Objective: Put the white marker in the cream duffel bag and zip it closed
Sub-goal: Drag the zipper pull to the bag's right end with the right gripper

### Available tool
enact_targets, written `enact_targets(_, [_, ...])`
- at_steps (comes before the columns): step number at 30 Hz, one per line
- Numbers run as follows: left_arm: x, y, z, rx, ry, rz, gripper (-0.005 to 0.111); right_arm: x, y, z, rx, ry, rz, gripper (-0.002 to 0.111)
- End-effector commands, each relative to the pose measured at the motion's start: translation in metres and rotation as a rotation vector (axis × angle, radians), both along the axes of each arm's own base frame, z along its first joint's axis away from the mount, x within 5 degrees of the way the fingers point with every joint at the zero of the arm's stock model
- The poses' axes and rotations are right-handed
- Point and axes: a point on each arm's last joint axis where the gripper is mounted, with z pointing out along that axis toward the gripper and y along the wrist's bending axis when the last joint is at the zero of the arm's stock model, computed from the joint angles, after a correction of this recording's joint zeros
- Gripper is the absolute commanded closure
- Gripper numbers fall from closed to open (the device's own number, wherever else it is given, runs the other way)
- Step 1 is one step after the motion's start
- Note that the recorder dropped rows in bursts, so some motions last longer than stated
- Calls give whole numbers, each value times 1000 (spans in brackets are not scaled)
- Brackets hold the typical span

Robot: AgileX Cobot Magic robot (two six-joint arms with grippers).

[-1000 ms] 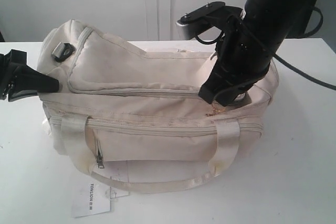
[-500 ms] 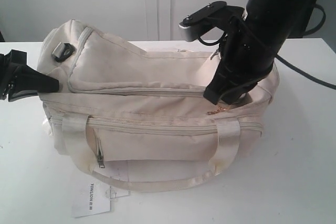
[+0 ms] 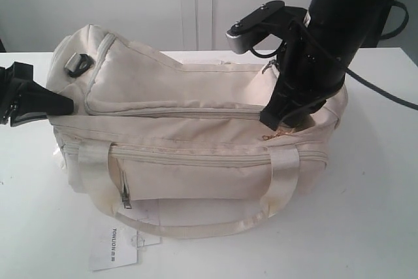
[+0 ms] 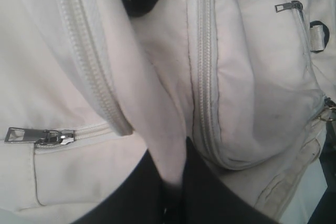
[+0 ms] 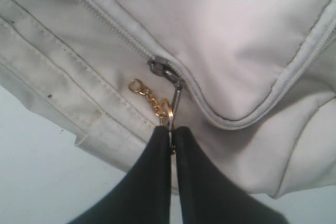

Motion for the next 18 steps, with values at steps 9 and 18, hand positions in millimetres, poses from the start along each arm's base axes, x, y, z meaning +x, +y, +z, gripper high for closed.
enact_targets(9, [0, 0, 3, -12, -24, 10, 107, 5, -26, 3, -67, -26, -52, 108])
enact_targets(18, [-1, 0, 3, 0, -23, -3, 107, 4, -21, 3, 31, 7, -42, 108])
